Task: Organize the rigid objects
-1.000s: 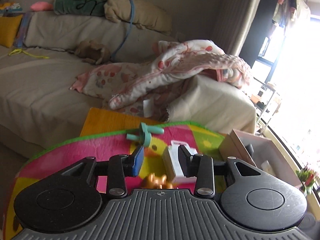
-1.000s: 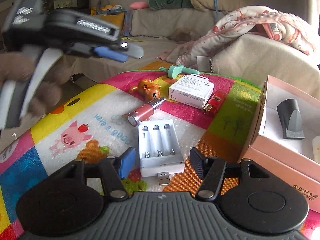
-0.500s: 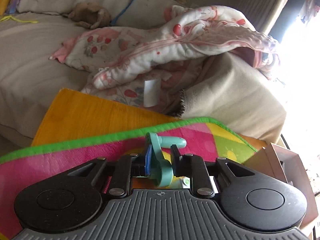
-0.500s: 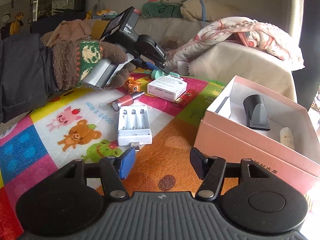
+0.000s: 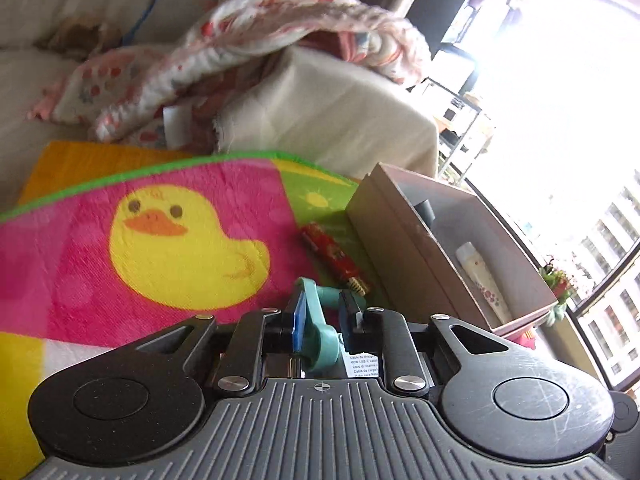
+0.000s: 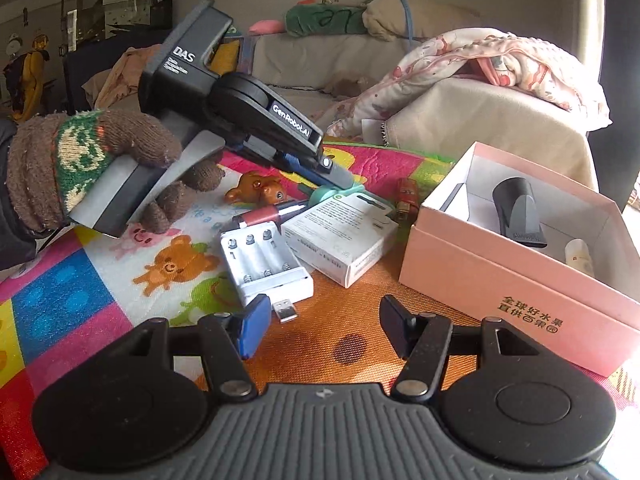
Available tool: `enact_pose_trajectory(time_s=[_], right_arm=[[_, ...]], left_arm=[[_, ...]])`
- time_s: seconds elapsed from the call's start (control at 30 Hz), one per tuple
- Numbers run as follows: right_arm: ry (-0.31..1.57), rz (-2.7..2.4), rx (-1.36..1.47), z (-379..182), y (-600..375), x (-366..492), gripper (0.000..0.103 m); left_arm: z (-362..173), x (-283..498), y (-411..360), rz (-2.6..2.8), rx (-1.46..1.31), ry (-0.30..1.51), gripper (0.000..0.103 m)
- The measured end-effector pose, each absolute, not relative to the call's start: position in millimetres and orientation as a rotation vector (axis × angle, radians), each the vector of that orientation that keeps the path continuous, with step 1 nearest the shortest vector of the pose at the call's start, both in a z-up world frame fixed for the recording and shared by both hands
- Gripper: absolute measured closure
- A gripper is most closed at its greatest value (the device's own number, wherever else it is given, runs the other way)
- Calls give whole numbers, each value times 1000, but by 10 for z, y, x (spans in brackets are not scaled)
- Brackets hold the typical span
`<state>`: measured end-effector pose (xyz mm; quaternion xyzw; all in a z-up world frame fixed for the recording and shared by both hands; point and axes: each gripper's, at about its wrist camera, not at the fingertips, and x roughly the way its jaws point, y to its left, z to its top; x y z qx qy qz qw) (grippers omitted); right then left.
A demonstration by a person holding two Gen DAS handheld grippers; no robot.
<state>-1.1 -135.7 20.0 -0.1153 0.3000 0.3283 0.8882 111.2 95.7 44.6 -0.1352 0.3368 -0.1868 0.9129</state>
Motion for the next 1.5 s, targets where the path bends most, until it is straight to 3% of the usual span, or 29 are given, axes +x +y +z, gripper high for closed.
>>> enact_pose_trajectory(time_s=[0.17,0.43,0.57,0.93,1.23,1.5], right_arm=[[643,749,-268,150,-1184,-22,42],[674,804,-280,56,-846,264,44],[696,829,-254,100,-932,173,55],[645,617,-348,149,-1933,-324,55],[675,455,-228,94,-2299,-212,48],[615,300,-401,81,-2333,-176,40]], left_arm=[[715,635,1046,-353,-152,638,83],[578,162,1152,-324,-109,708,83],[475,187,1032,-306,-93,719,83],[269,521,598,-249,35,717,80],[268,159,563,-270,108,725,80],[262,-295,266,-406,78,768,79]])
